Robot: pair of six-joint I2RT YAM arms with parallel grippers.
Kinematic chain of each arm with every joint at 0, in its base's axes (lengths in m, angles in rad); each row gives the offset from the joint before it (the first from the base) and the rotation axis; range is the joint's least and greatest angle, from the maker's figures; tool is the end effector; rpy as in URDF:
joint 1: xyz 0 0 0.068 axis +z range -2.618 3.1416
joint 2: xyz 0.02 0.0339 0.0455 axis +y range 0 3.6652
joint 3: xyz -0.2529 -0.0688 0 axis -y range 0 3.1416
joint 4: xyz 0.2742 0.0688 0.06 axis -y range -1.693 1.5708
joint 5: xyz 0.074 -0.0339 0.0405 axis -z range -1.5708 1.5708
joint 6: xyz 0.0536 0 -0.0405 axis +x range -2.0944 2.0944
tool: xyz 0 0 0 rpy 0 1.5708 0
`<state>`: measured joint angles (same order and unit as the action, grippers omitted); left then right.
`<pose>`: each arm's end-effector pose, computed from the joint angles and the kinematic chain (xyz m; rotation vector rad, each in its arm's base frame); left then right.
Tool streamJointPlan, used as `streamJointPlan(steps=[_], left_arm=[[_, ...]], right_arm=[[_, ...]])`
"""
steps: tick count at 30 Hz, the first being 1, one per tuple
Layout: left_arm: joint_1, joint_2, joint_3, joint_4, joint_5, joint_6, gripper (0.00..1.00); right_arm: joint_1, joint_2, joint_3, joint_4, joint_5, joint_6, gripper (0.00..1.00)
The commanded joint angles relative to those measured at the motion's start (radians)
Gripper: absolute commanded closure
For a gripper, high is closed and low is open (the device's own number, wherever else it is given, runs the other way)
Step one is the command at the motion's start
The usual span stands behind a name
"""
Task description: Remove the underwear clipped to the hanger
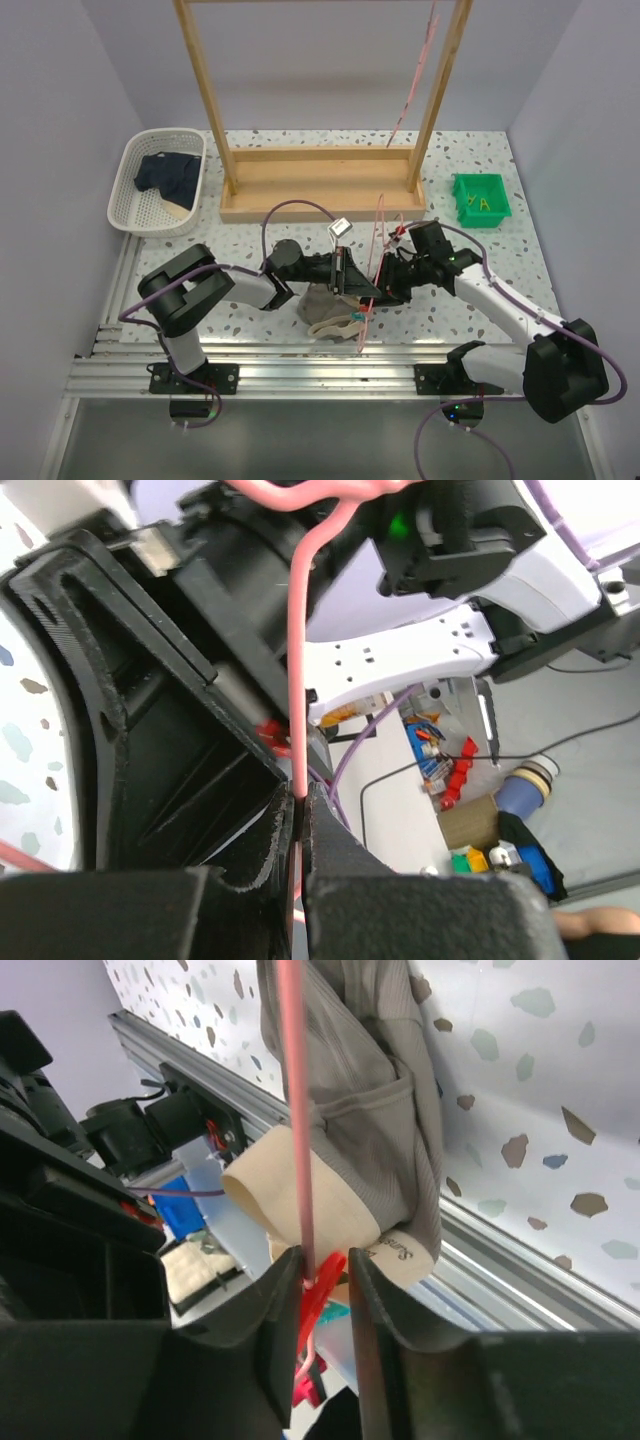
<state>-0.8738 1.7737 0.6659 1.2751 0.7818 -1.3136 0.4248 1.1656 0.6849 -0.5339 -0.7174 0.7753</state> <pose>0.2006 -0.2984 0.1613 0.4531 1.9031 -2.1808 0.2147 0.1358 0.1752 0.1924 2.7998 1.3133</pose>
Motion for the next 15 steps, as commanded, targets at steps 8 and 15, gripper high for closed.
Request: streamJointPlan(steps=[8, 15], left_arm=[[0.033, -0.056, 0.029, -0.003, -0.01, 0.097, 1.0], [0.032, -0.036, 0.037, -0.037, 0.011, 0.114, 1.0]], right_arm=[[0.008, -0.081, 0.05, -0.045, -0.001, -0.004, 0.51], [0.008, -0.092, 0.053, -0.024, -0.042, 0.035, 0.51]])
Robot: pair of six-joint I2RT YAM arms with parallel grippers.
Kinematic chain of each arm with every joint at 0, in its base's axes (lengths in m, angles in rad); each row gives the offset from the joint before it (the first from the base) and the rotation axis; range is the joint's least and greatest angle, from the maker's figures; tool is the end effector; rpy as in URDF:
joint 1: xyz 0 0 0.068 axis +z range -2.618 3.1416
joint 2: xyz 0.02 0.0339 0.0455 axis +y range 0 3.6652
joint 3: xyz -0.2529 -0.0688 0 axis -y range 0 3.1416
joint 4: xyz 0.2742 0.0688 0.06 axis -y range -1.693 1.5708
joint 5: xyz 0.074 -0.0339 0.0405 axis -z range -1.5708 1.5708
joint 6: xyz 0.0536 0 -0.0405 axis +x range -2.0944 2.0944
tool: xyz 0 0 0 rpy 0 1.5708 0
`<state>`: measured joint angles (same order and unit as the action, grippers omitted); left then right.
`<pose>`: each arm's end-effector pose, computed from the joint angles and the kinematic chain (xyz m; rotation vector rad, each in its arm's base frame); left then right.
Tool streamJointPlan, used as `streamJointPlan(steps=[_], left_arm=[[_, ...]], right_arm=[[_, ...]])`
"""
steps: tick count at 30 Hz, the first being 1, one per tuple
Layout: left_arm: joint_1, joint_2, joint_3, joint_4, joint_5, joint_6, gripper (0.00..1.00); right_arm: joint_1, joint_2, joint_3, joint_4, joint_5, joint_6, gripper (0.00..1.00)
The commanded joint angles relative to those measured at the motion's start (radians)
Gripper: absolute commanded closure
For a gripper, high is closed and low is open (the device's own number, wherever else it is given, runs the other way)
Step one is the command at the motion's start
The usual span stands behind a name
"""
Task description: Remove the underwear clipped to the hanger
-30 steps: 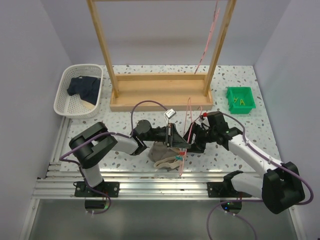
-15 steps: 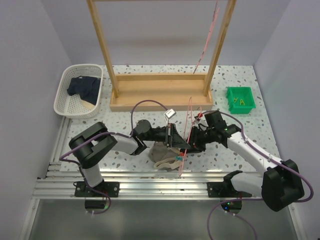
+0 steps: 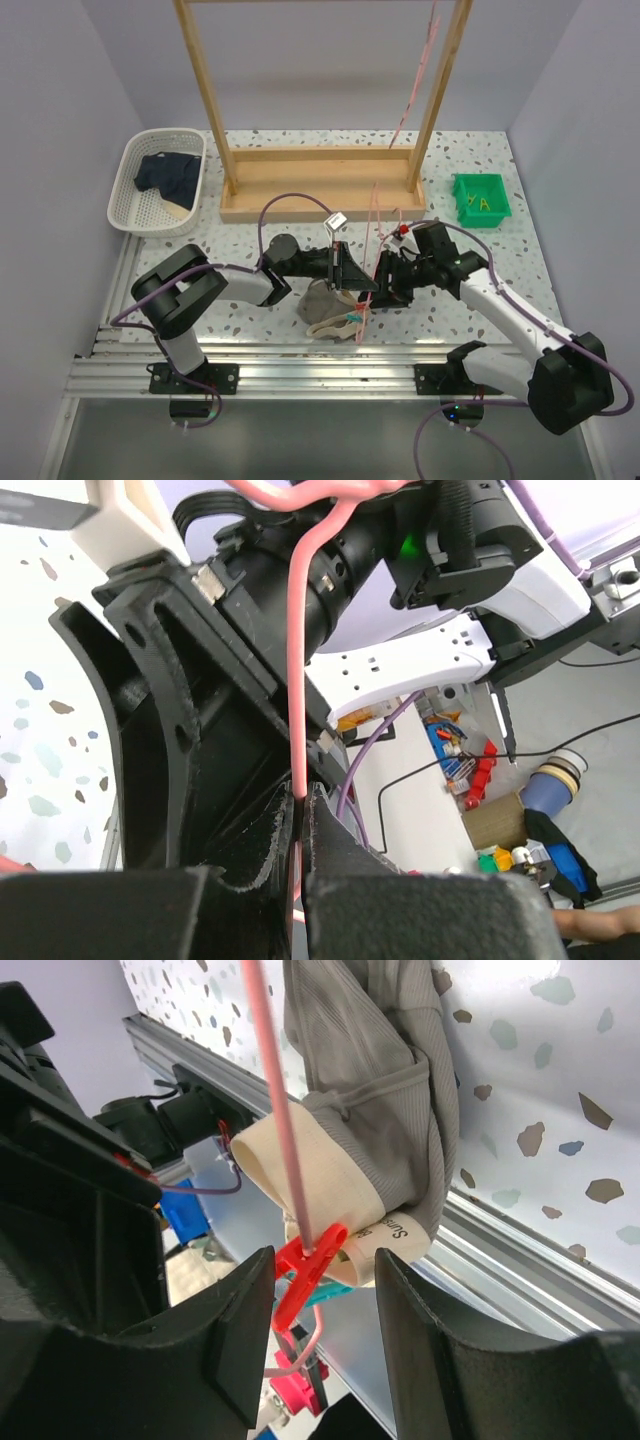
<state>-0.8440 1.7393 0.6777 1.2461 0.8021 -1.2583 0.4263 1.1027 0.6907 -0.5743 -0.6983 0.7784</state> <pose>0.2090 -0.2930 0.1731 0.5009 1.8467 -2.1397 0.2085 0.1325 0.1884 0.1858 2.7717 1.2991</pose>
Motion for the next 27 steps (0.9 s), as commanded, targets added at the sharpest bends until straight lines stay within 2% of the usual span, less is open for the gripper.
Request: streamJointPlan(steps=[1, 4, 13, 15, 21, 27], left_arm=[[0.002, -0.001, 0.023, -0.016, -0.009, 0.066, 1.0], [0.003, -0.006, 0.023, -0.049, -0.003, 0.088, 1.0], [0.003, 0.002, 0.039, -0.051, 0.003, 0.089, 1.0], [0.003, 0.008, 0.043, -0.051, 0.005, 0.088, 1.0], [0.003, 0.019, 0.046, -0.054, 0.008, 0.086, 1.0], [0.003, 0.023, 0.051, -0.059, 0.008, 0.088, 1.0]], right_arm=[[0.006, -0.027, 0.053, 0.011, -0.064, 0.029, 0.51], [0.006, -0.023, 0.081, -0.03, -0.056, 0.009, 0.51], [0.006, -0.021, 0.082, -0.036, -0.17, -0.005, 0.51], [0.012, -0.021, 0.078, -0.058, -0.176, -0.027, 0.55], [0.034, -0.027, 0.073, -0.113, -0.187, -0.074, 0.75], [0.038, -0.043, 0.061, -0.19, -0.19, -0.128, 0.75]])
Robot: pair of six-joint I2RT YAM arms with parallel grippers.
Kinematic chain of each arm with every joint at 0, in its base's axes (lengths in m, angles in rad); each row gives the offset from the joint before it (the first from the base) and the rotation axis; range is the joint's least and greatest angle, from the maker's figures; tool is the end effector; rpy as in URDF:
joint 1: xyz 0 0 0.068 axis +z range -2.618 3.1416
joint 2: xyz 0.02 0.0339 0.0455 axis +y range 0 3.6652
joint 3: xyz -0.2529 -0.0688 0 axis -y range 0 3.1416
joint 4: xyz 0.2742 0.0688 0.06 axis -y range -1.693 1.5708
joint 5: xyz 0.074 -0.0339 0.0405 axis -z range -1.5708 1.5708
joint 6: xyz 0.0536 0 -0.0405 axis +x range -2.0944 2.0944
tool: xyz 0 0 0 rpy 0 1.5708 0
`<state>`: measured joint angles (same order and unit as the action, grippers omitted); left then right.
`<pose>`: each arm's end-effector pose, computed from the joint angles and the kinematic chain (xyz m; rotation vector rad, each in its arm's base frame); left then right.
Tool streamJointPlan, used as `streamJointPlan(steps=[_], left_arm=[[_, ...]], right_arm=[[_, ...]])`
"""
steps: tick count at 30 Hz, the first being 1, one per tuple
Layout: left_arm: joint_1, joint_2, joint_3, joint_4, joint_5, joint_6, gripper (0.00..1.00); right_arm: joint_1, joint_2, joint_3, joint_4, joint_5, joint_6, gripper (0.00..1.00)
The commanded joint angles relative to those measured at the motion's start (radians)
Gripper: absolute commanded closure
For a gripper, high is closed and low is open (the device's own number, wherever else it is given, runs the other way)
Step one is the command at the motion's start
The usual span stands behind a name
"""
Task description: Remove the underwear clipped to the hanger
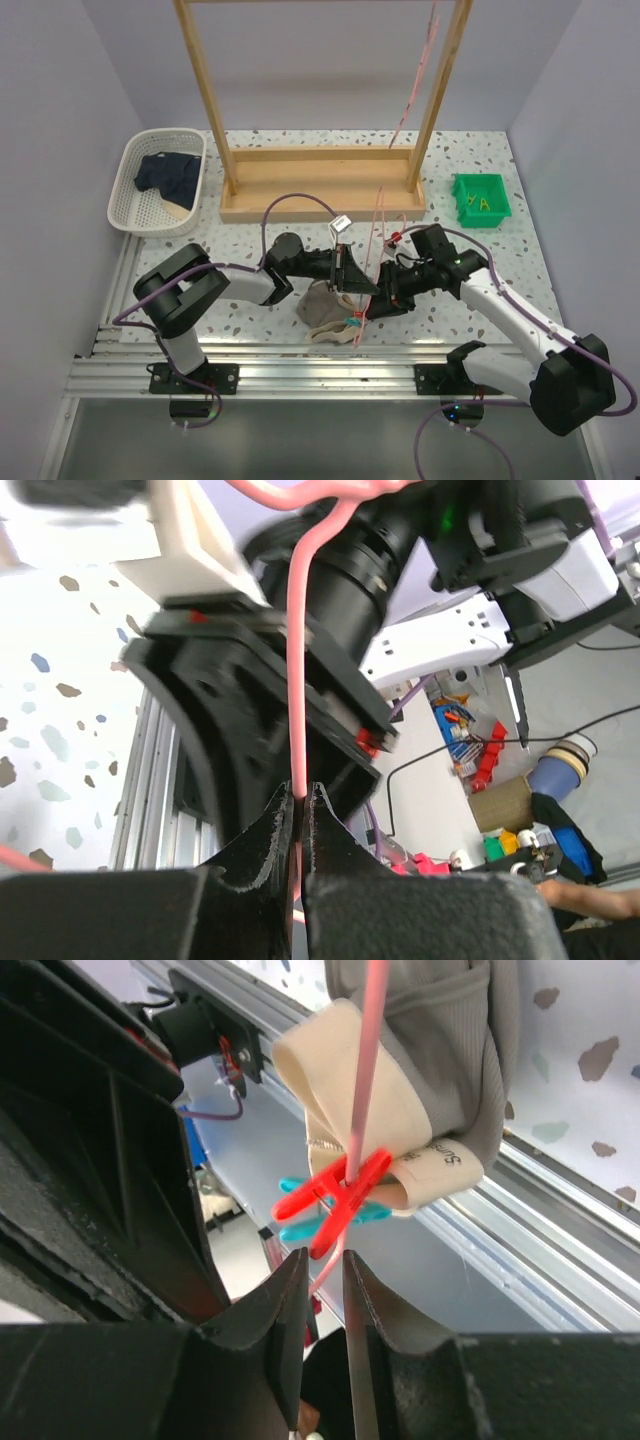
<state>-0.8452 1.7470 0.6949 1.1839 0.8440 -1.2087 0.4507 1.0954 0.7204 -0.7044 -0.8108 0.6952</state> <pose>0.2096 -0.2967 0.1685 0.5665 1.8862 -2.1189 0.1935 0.1368 0.1960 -0.0418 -2.7816 -1.3735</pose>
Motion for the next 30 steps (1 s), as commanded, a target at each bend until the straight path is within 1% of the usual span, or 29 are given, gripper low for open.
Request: streamJointPlan(steps=[1, 3, 6, 8, 11, 12, 14, 16, 17, 20, 21, 23, 24, 27, 30], left_arm=[[0.005, 0.019, 0.037, 0.003, -0.033, 0.037, 1.0], [0.005, 0.022, 0.043, 0.003, -0.033, 0.037, 1.0], [0.005, 0.028, 0.051, 0.005, -0.029, 0.034, 1.0], [0.005, 0.029, 0.055, 0.006, -0.028, 0.031, 1.0], [0.005, 0.031, 0.066, 0.003, -0.025, 0.029, 1.0], [0.005, 0.031, 0.071, 0.0, -0.025, 0.029, 1.0], [0.005, 0.036, 0.072, -0.001, -0.023, 0.029, 1.0], [0.003, 0.036, 0.071, 0.0, -0.022, 0.028, 1.0], [0.003, 0.034, 0.071, 0.0, -0.02, 0.028, 1.0], [0.003, 0.029, 0.063, 0.0, -0.022, 0.026, 1.0], [0.003, 0.028, 0.061, 0.002, -0.022, 0.026, 1.0], [0.003, 0.023, 0.057, 0.005, -0.02, 0.023, 1.0], [0.003, 0.023, 0.055, 0.003, -0.02, 0.021, 1.0], [0.005, 0.014, 0.054, 0.003, -0.02, 0.02, 1.0], [0.005, 0.011, 0.054, 0.002, -0.022, 0.018, 1.0]], right_arm=[[0.014, -0.038, 0.028, -0.064, -0.077, -0.048, 0.74], [0.014, -0.042, 0.019, -0.066, -0.083, -0.046, 0.71], [0.017, -0.049, 0.019, -0.06, -0.079, -0.04, 0.71], [0.017, -0.045, 0.019, -0.061, -0.068, -0.04, 0.66], [0.019, -0.043, 0.025, -0.04, -0.039, -0.03, 0.63], [0.017, -0.042, 0.03, -0.024, -0.022, -0.014, 0.59], [0.019, -0.039, 0.036, -0.006, -0.007, 0.003, 0.58], [0.019, -0.029, 0.043, -0.003, 0.04, 0.007, 0.61], [0.02, -0.028, 0.05, 0.002, 0.053, 0.012, 0.65], [0.019, -0.019, 0.059, 0.02, 0.079, 0.024, 0.71], [0.019, -0.017, 0.063, 0.02, 0.088, 0.026, 0.77], [0.019, -0.011, 0.076, 0.017, 0.102, 0.02, 0.82], [0.019, -0.008, 0.079, 0.016, 0.11, 0.017, 0.88], [0.019, -0.005, 0.093, -0.004, 0.139, 0.003, 0.99], [0.019, 0.001, 0.096, -0.023, 0.147, -0.017, 1.0]])
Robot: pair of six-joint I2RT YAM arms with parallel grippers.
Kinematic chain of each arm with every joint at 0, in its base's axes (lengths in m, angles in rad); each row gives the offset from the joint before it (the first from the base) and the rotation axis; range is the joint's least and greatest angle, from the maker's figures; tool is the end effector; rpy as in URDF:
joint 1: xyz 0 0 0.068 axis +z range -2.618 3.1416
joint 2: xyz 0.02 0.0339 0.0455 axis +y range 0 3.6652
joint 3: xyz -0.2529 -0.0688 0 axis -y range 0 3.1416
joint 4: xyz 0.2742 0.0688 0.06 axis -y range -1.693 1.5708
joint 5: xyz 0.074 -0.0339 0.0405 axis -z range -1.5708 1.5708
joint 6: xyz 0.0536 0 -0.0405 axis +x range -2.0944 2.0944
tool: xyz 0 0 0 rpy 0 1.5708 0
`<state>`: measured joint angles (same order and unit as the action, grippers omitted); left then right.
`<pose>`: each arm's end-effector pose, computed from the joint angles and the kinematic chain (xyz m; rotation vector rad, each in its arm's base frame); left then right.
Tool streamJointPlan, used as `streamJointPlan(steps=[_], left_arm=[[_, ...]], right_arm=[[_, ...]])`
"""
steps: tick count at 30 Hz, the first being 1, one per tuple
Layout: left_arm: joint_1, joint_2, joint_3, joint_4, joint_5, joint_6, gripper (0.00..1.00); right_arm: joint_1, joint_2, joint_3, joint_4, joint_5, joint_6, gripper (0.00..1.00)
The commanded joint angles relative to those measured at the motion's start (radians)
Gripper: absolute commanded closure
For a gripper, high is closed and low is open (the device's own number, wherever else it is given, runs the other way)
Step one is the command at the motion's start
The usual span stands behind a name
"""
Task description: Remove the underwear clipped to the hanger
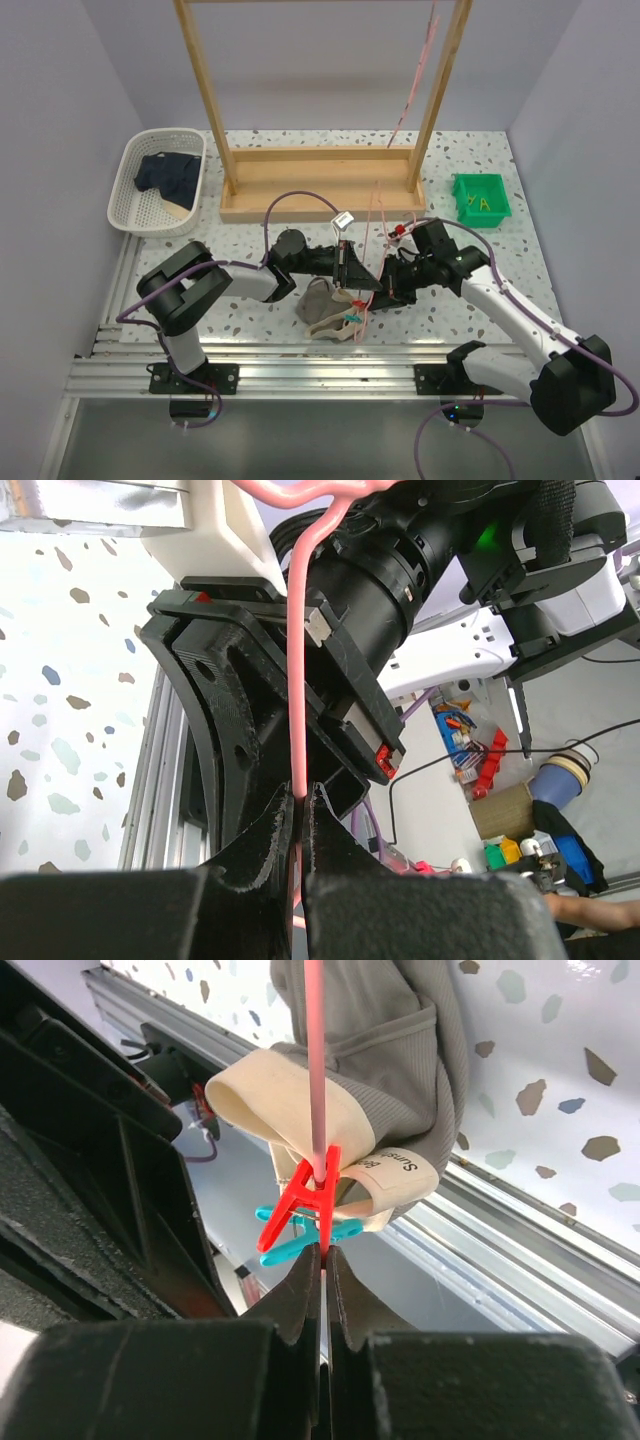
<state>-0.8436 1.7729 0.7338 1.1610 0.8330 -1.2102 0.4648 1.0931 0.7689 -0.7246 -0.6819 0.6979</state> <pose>0.2168 -0.3033 0.1687 0.5461 1.8973 -2.1118 0.1998 0.1380 0.2074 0.0624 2.8263 1.2473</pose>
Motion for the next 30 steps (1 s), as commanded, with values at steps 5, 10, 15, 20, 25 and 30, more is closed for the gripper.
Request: streamJointPlan(steps=[5, 10, 15, 20, 25, 30], left_arm=[[0.003, -0.013, 0.01, 0.032, -0.012, 0.017, 1.0], [0.003, -0.03, -0.022, 0.074, -0.012, -0.014, 1.0], [0.014, -0.05, -0.094, 0.155, -0.023, -0.067, 1.0], [0.07, -0.073, -0.168, 0.304, -0.025, -0.163, 1.0], [0.087, -0.135, -0.151, 0.241, -0.002, -0.15, 1.0], [0.103, -0.162, -0.184, 0.311, 0.002, -0.21, 1.0]], right_arm=[[0.006, -0.024, 0.049, -0.024, 0.079, -0.031, 1.0], [0.005, -0.064, 0.009, 0.133, 0.134, 0.055, 1.0], [0.003, -0.075, -0.045, 0.355, 0.131, 0.186, 1.0], [0.0, -0.052, -0.063, 0.451, 0.166, 0.213, 1.0], [-0.012, -0.047, -0.138, 0.615, 0.165, 0.29, 1.0], [-0.025, -0.036, -0.195, 0.807, 0.177, 0.376, 1.0]])
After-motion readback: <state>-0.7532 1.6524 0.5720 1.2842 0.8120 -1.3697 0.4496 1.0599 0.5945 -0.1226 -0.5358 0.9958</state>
